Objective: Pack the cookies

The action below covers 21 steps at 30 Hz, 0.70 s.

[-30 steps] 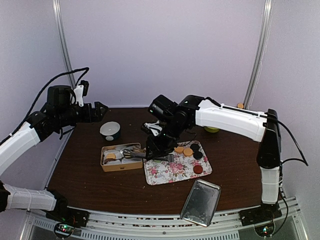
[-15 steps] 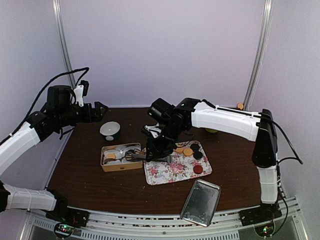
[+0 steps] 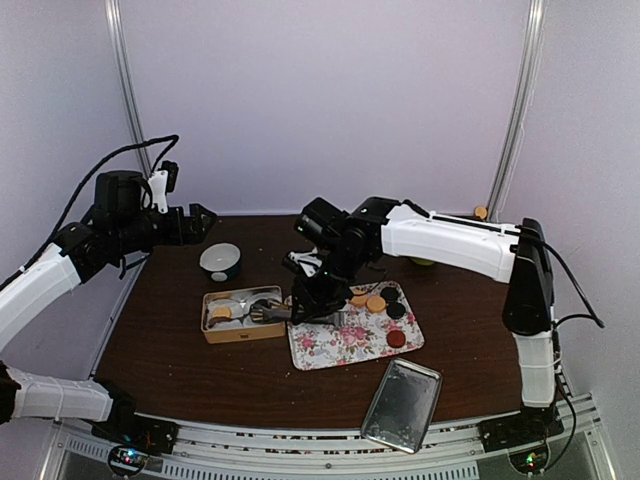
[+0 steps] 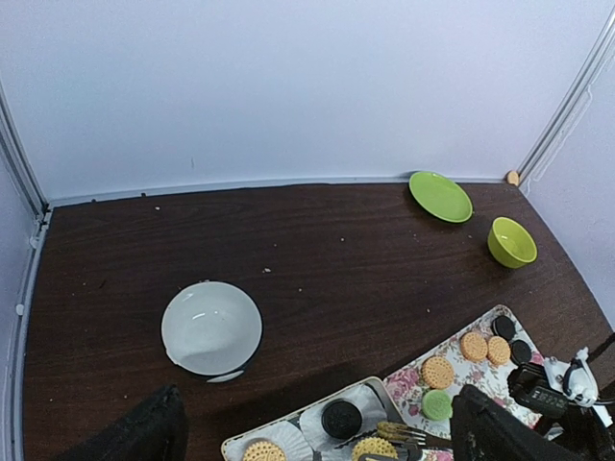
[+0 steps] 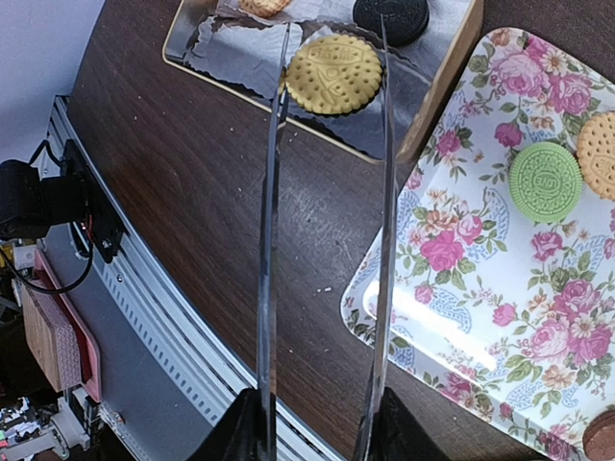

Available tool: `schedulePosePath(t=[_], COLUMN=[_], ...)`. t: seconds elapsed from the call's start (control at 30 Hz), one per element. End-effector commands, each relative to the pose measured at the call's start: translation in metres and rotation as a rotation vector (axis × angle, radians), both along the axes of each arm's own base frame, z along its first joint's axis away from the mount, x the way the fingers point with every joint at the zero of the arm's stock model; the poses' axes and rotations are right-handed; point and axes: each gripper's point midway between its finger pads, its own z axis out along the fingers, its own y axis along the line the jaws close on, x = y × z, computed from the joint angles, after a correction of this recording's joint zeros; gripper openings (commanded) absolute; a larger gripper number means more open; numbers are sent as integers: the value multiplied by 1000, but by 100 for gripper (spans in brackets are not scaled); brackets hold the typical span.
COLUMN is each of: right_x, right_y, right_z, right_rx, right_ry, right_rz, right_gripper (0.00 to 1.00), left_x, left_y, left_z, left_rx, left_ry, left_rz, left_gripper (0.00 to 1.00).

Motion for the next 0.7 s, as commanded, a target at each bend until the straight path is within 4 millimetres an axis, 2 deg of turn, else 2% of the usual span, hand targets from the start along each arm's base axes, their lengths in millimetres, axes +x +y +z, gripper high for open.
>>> schedulePosePath(t=[0.0, 0.67], right_x=[7, 14], right_y=[4, 3], right_z=[-1, -15], right_rx=[13, -24], right_ry=[-9, -24], right_rz=[-9, -43], right_gripper=[36, 38], left_x=[5, 4], left_y=[-3, -3], left_z=[22, 23], left_rx=[-40, -44], left_ry=[-58, -62], left_rz=[-7, -10], left_gripper=[98, 98])
